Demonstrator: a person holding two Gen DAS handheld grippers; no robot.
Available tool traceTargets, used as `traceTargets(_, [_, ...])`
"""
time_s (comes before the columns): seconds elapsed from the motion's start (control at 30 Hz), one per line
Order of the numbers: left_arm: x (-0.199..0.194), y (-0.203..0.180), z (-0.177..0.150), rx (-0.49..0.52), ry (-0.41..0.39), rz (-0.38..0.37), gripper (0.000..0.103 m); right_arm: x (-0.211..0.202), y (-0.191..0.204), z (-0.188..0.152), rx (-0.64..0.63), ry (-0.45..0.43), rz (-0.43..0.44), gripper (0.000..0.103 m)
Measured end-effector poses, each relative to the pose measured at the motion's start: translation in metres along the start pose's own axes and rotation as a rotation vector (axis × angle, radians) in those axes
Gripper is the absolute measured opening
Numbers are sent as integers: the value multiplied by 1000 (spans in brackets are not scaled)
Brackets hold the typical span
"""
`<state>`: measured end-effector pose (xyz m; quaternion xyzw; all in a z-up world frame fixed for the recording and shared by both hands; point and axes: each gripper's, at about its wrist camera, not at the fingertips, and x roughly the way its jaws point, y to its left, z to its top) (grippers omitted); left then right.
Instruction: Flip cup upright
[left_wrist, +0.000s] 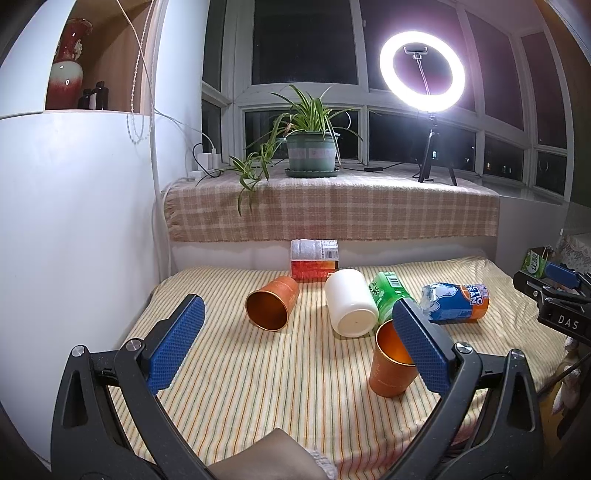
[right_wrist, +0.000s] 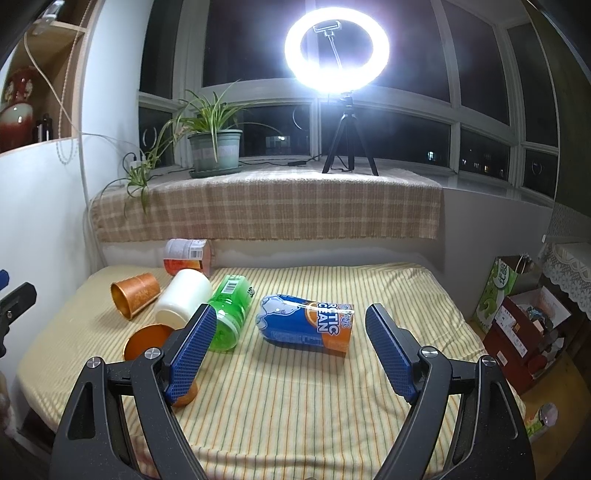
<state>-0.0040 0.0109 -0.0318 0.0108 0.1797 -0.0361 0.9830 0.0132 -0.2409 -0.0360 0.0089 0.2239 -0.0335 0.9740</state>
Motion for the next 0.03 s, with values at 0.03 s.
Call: traceTargets(0.03, [0, -1, 1, -3, 2, 2, 103, 0, 0, 0, 0, 0, 0, 83])
